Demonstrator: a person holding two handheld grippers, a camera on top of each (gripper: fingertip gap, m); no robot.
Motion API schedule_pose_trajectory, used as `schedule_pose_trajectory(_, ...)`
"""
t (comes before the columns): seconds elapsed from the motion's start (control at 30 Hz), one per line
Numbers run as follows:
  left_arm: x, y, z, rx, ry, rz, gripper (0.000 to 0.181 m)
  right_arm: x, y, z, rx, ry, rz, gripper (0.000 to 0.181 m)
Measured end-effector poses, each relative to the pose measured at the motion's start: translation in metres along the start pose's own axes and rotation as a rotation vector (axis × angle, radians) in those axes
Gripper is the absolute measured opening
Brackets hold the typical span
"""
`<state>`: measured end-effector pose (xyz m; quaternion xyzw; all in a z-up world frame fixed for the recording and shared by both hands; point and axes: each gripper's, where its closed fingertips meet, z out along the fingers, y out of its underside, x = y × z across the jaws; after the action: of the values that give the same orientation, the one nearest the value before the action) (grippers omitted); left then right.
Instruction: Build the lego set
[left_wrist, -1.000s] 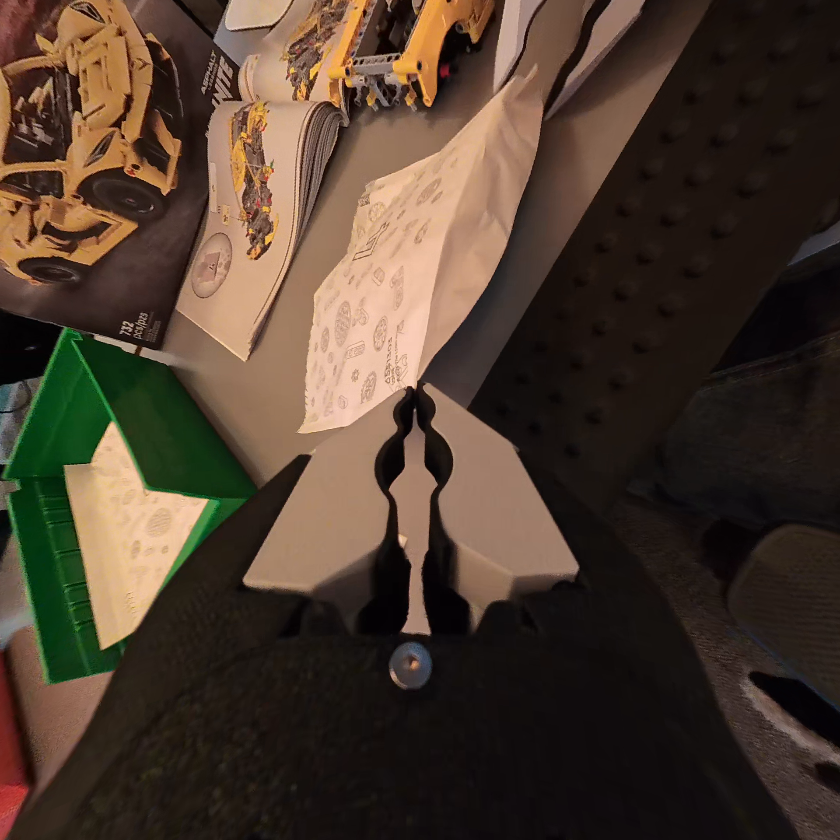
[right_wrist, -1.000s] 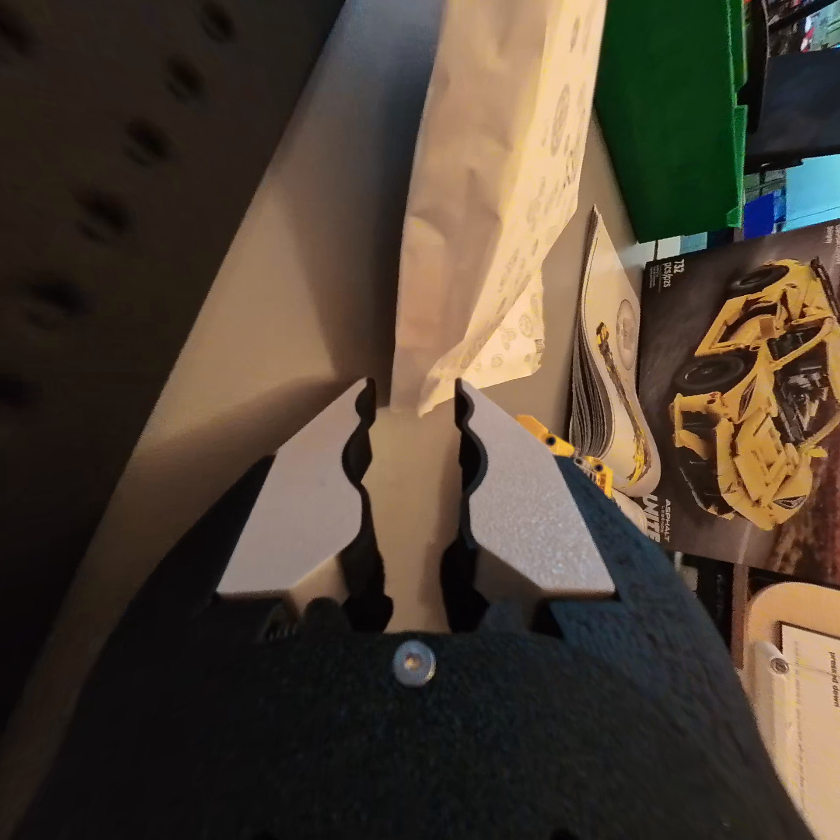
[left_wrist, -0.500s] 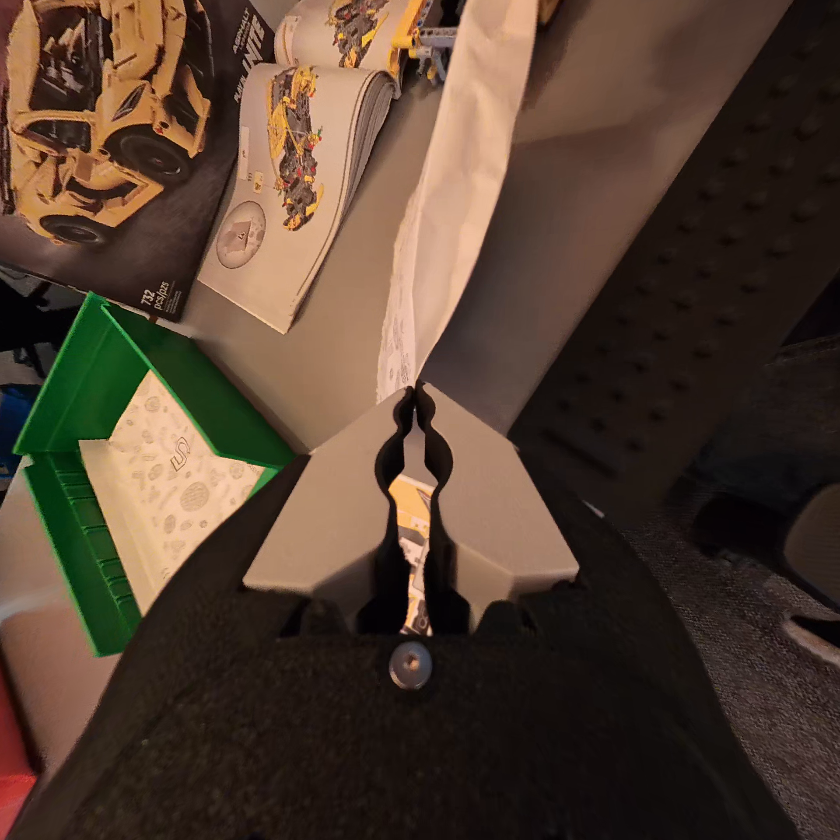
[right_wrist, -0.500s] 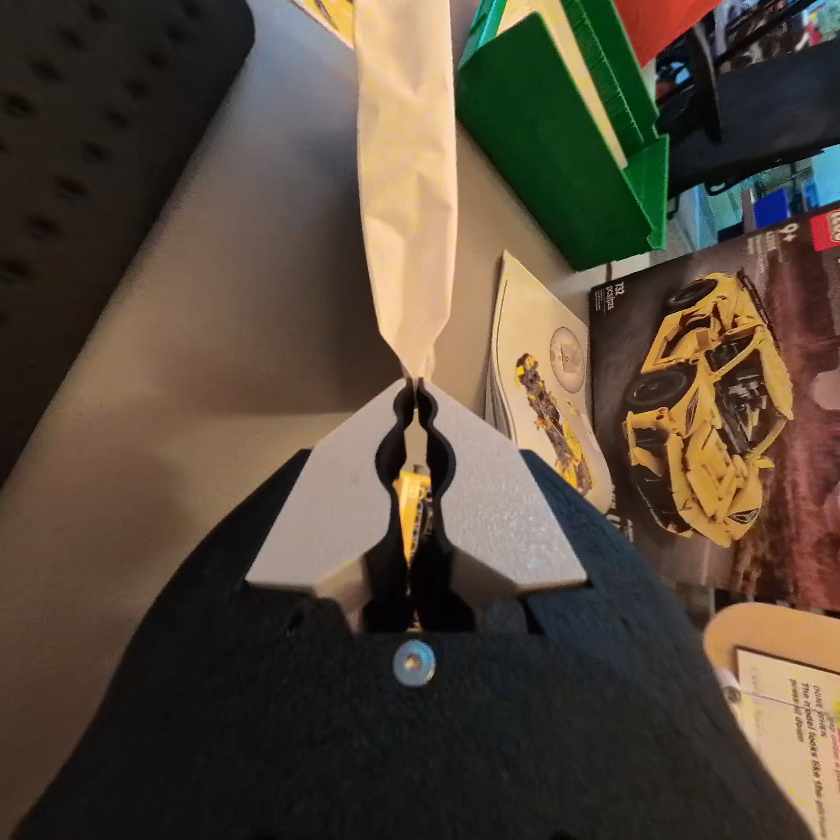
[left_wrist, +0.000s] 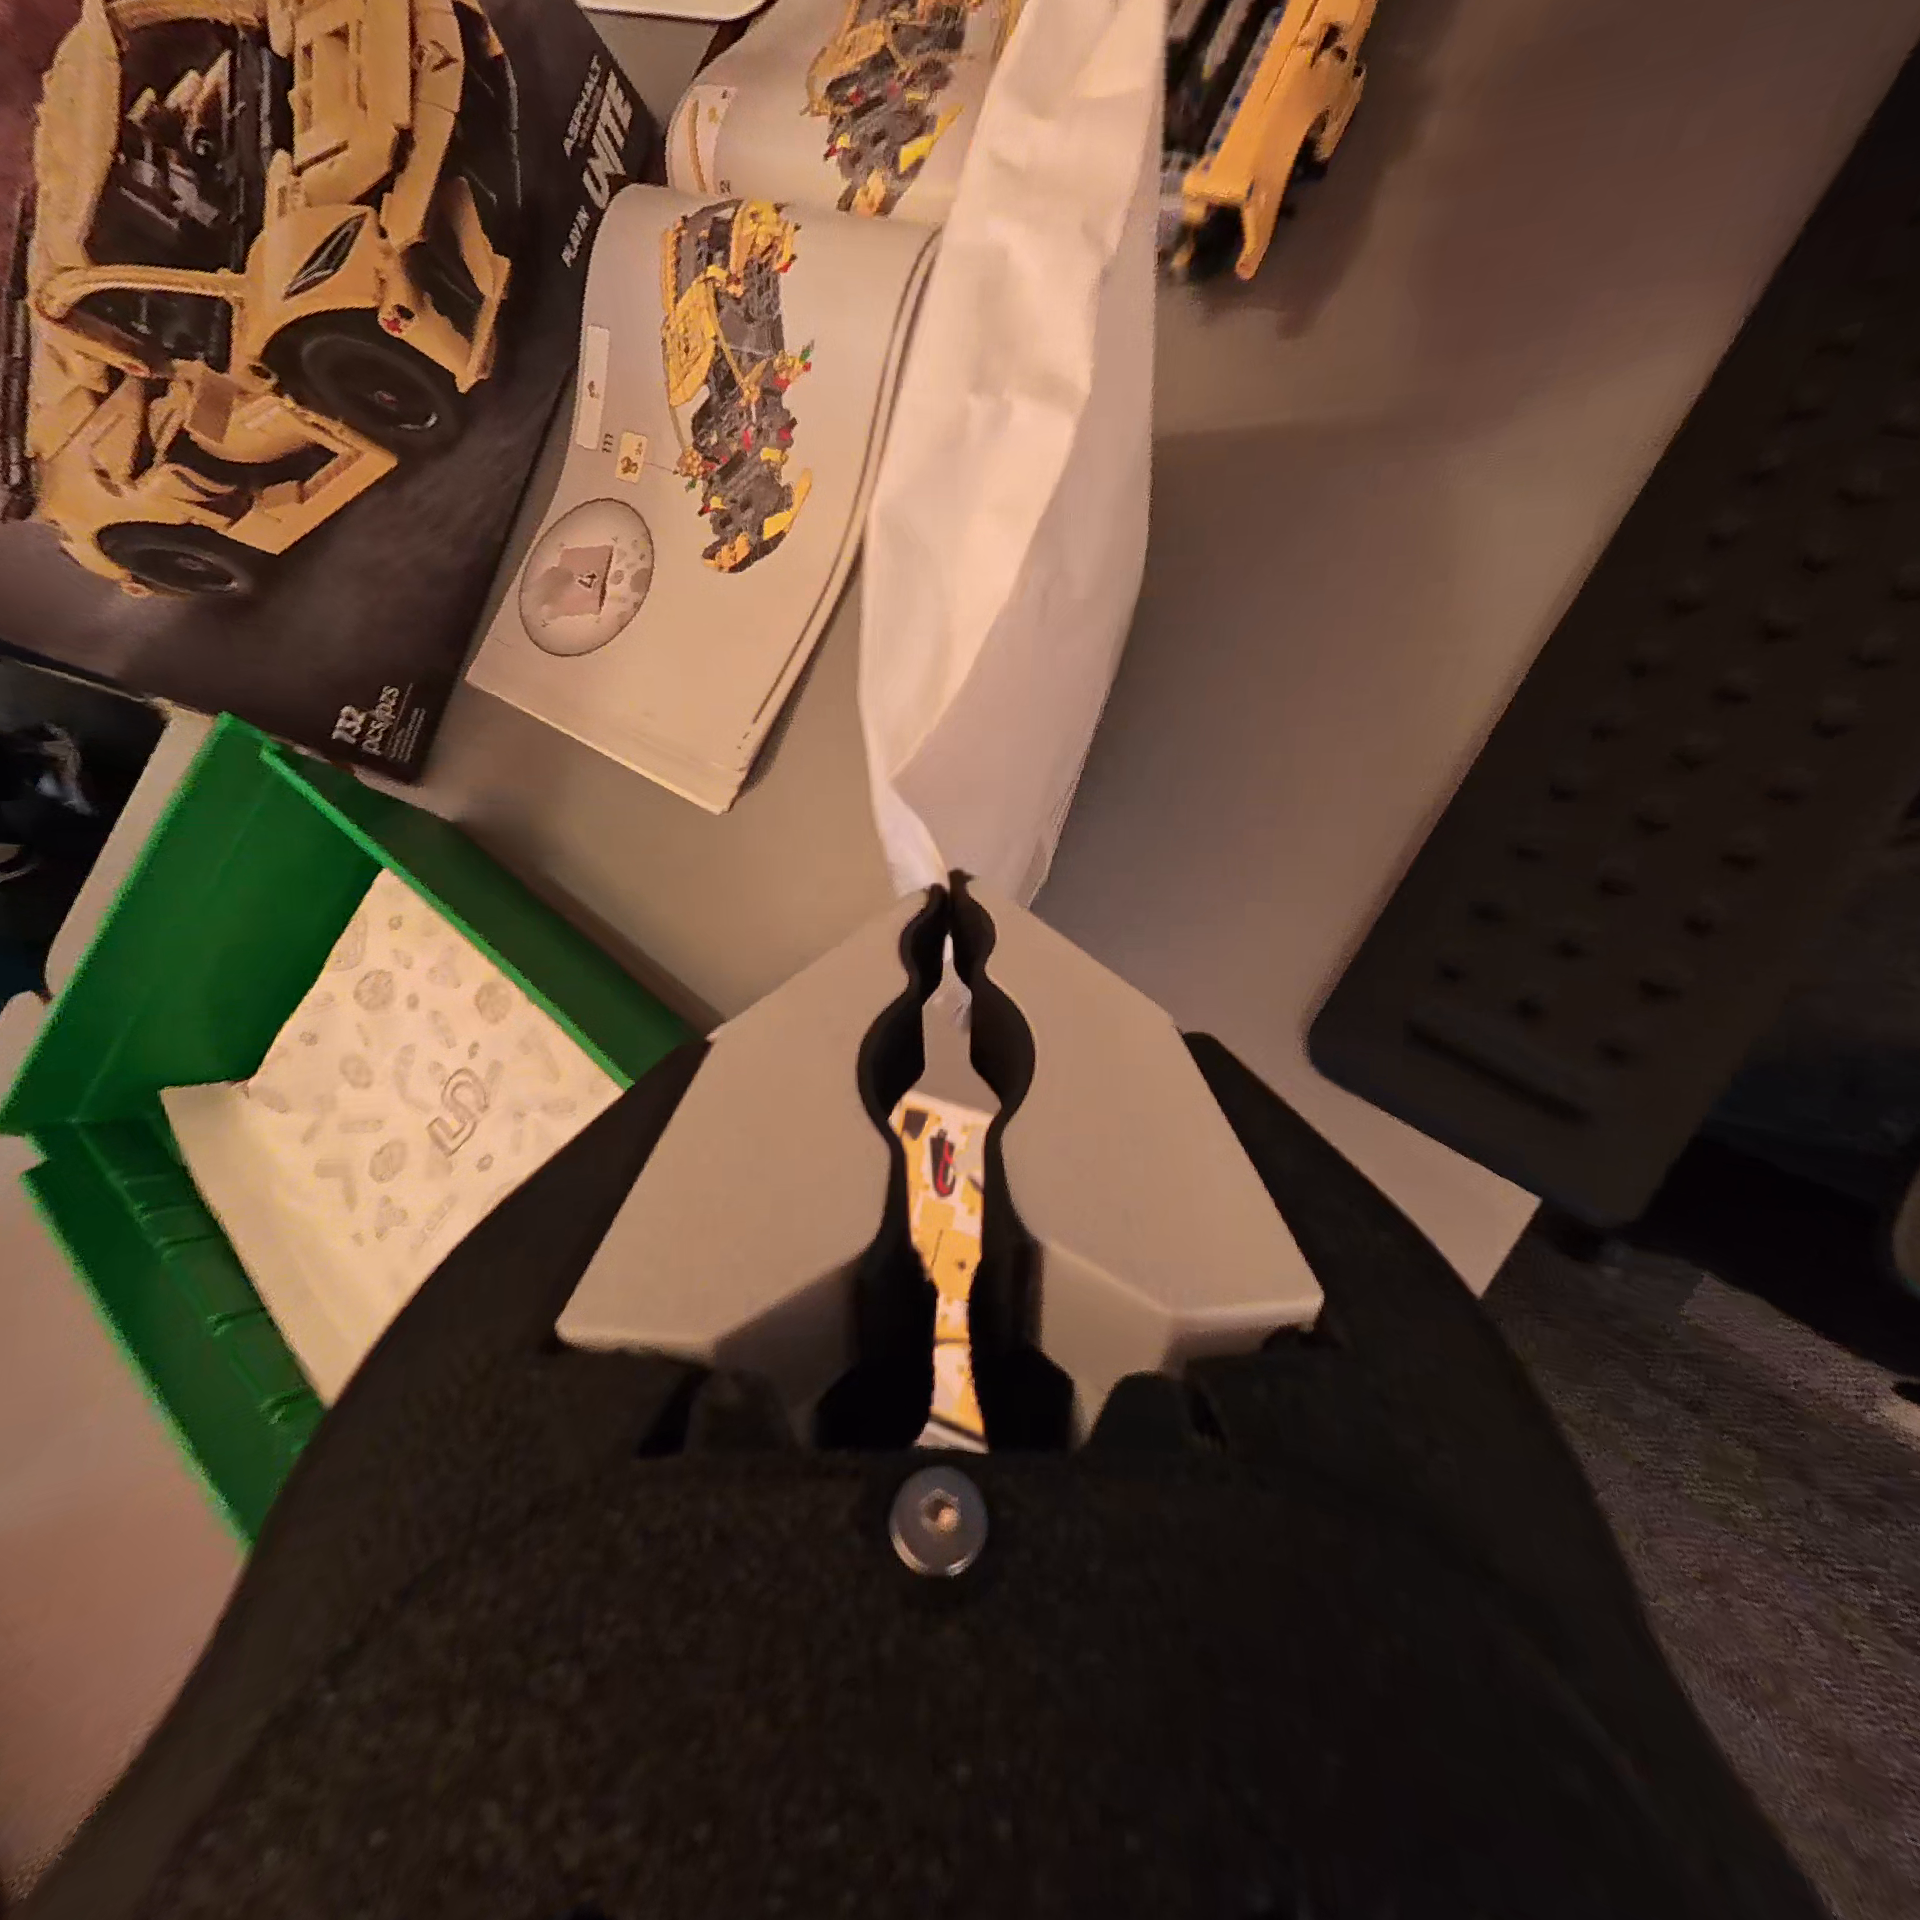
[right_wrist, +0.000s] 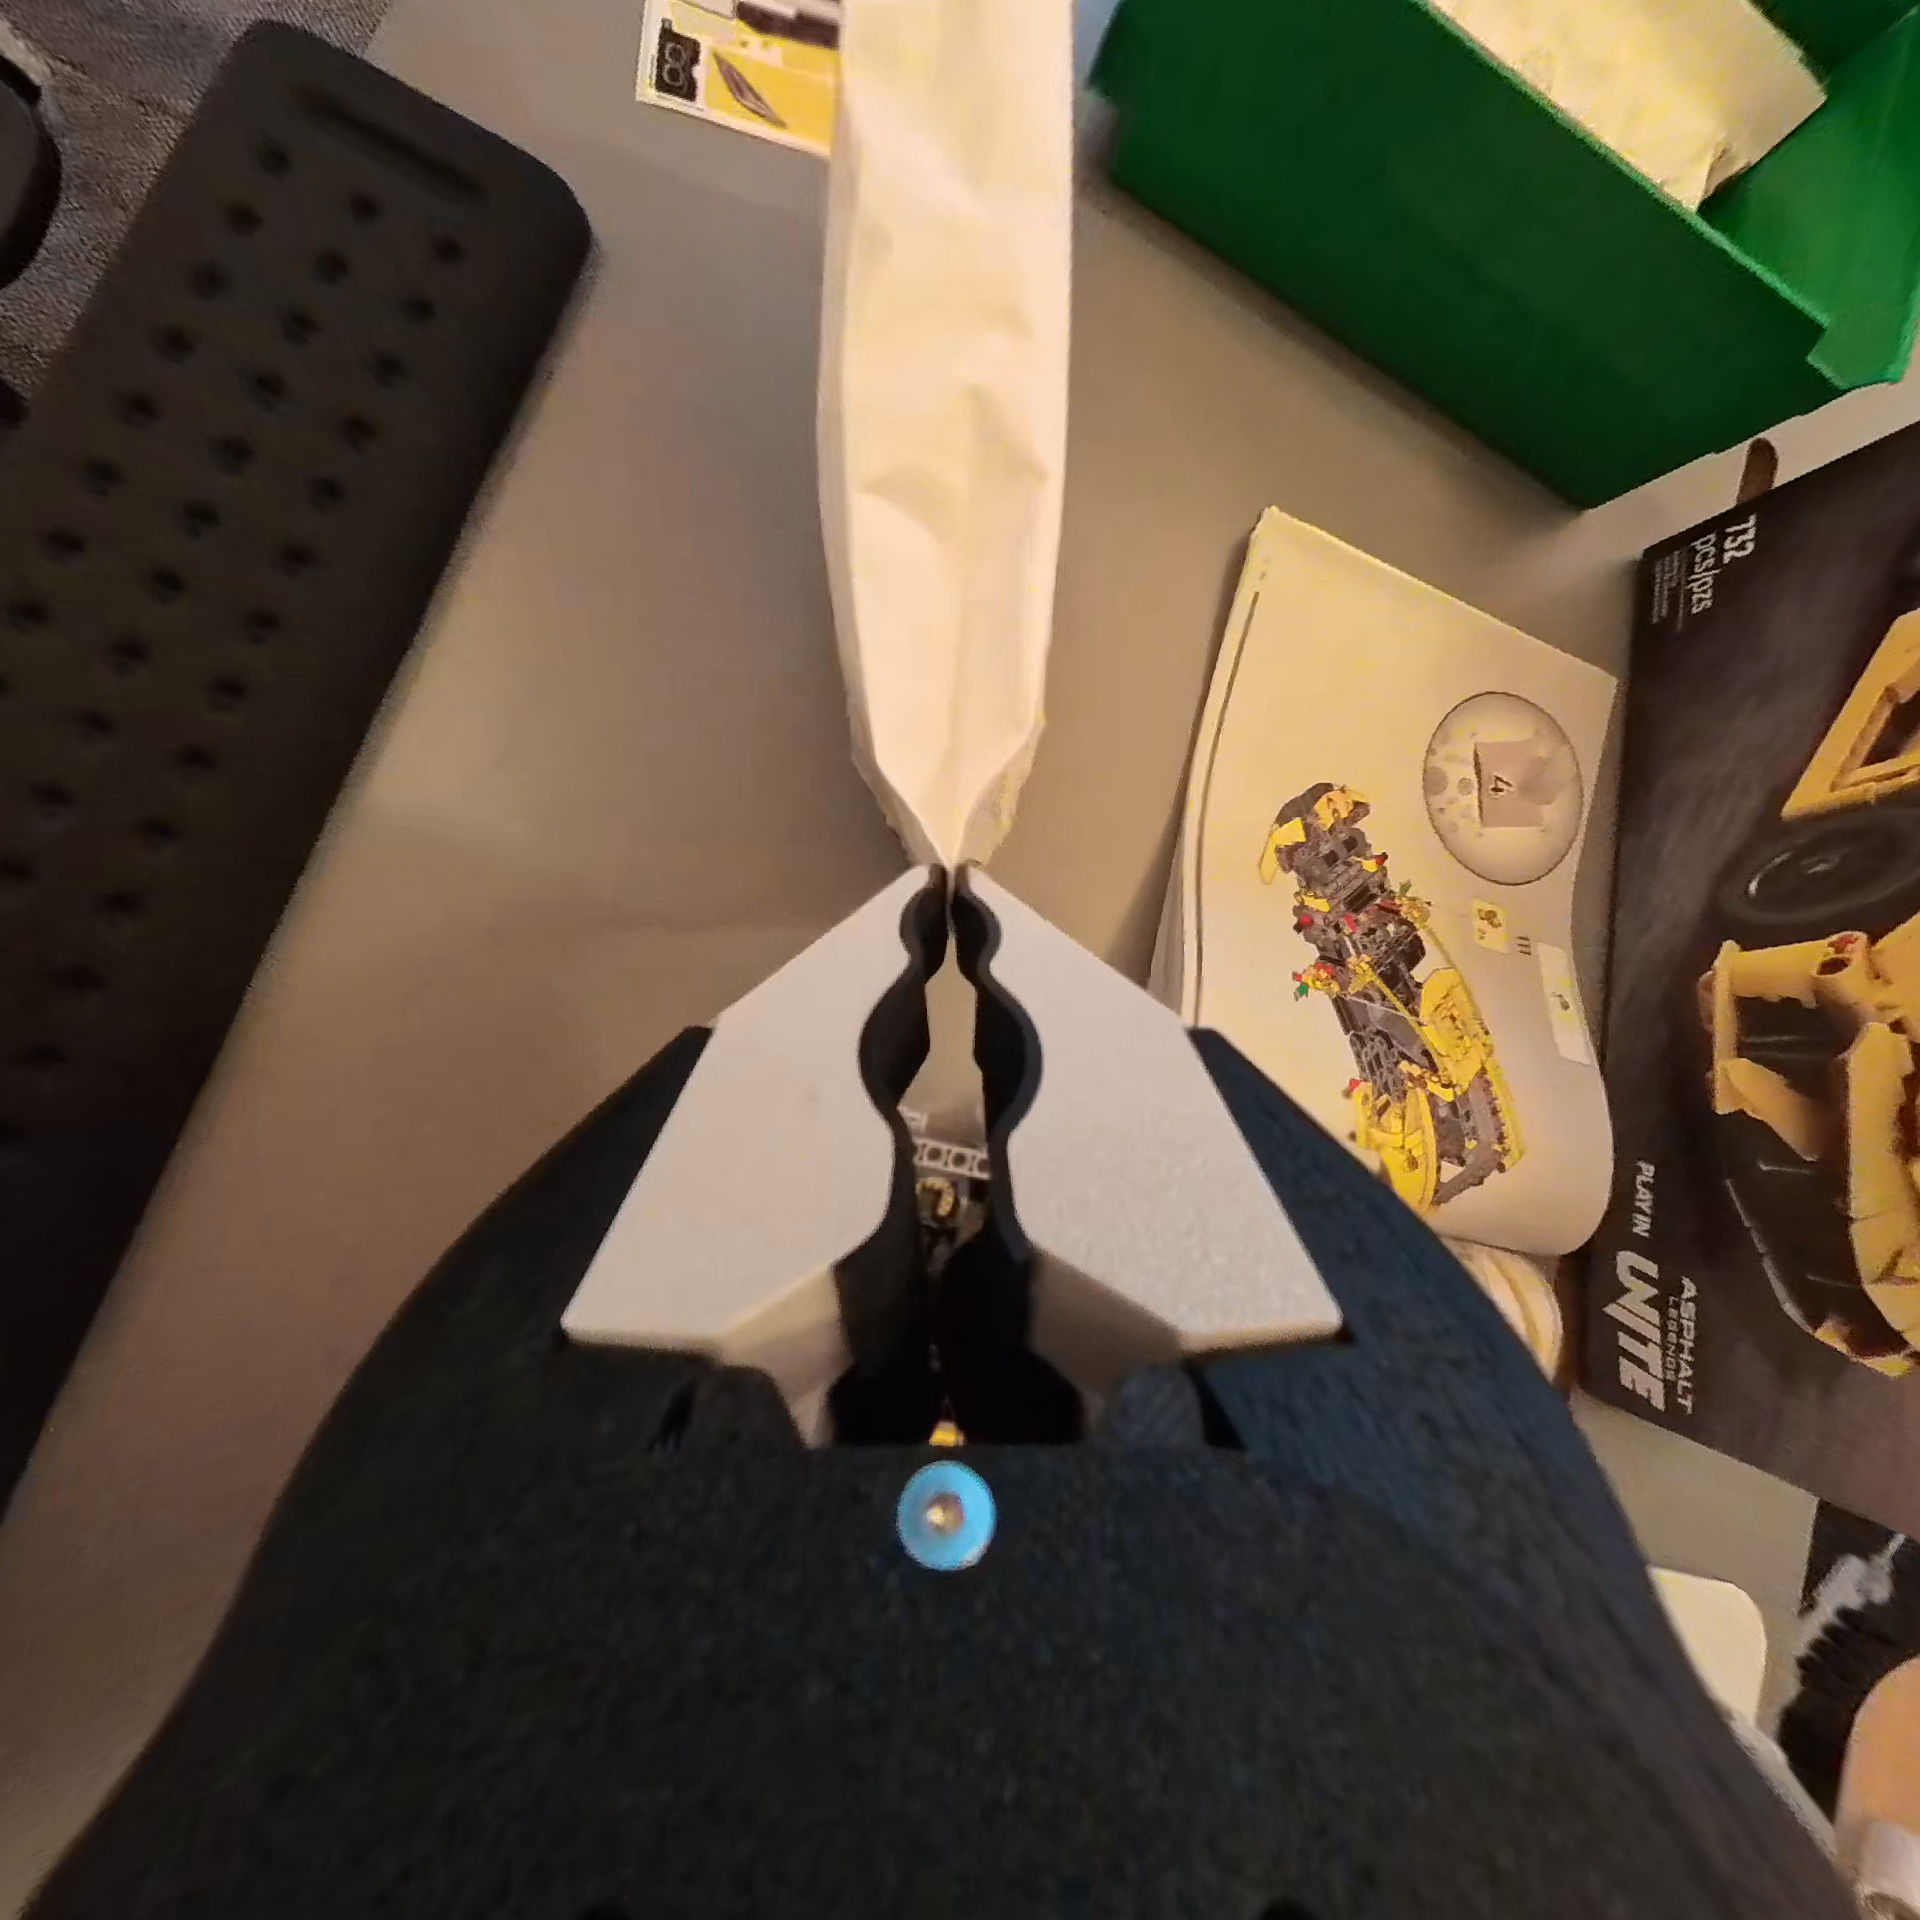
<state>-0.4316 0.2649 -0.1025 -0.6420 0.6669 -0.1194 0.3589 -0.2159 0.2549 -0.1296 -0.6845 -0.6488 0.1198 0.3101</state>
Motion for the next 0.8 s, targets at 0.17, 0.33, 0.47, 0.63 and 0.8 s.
schedule_pose_trajectory(0.17,-0.011,-0.003,0.008,0.019,0.006,-0.017,0.000,0.003,-0.009,0.005,0.056,-0.050,0.047,0.000)
schedule_pose_trajectory(0.33,-0.022,-0.004,-0.002,0.029,0.000,-0.030,0.000,0.011,-0.011,-0.006,0.094,-0.068,0.090,0.000)
schedule_pose_trajectory(0.47,-0.026,-0.009,-0.008,0.046,0.010,-0.031,0.000,0.019,-0.013,-0.016,0.125,-0.072,0.110,0.000)
schedule_pose_trajectory(0.63,-0.032,-0.013,-0.010,0.026,0.005,-0.005,0.000,0.024,-0.016,-0.024,0.112,-0.068,0.105,0.000)
schedule_pose_trajectory(0.8,-0.041,-0.024,-0.016,0.040,0.004,0.001,0.000,0.034,-0.023,-0.041,0.156,-0.066,0.132,0.000)
